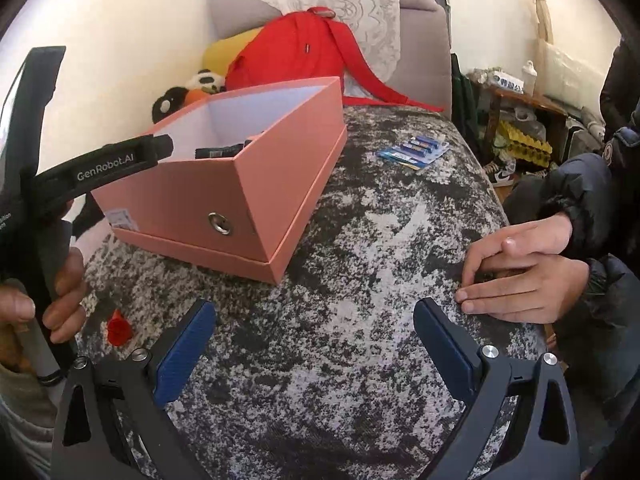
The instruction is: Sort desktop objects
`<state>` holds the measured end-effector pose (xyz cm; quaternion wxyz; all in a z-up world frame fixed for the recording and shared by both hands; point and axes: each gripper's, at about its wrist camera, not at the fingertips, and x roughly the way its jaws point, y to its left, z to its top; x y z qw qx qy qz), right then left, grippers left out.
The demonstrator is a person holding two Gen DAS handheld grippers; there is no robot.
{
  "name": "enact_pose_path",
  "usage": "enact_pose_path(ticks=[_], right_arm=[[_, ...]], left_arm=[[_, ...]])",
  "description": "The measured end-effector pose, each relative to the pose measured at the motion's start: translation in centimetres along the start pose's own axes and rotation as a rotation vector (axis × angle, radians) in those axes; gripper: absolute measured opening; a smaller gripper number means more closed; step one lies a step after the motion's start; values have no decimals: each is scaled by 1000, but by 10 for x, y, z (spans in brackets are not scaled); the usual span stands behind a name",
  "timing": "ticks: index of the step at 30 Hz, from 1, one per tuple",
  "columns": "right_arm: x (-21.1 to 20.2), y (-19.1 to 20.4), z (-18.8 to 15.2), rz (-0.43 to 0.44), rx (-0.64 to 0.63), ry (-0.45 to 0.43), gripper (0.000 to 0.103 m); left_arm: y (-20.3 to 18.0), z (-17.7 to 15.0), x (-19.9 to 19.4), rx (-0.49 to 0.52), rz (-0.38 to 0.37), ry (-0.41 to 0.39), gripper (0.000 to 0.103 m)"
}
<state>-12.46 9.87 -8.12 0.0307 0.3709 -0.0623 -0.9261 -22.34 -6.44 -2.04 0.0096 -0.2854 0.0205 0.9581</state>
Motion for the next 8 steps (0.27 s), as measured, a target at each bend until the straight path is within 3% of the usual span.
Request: enact_pose_path(ticks=[8], right_arm=[[2, -1, 0, 5, 0, 9, 101]], left_arm=[[-4, -2, 1, 19, 18, -8, 99]])
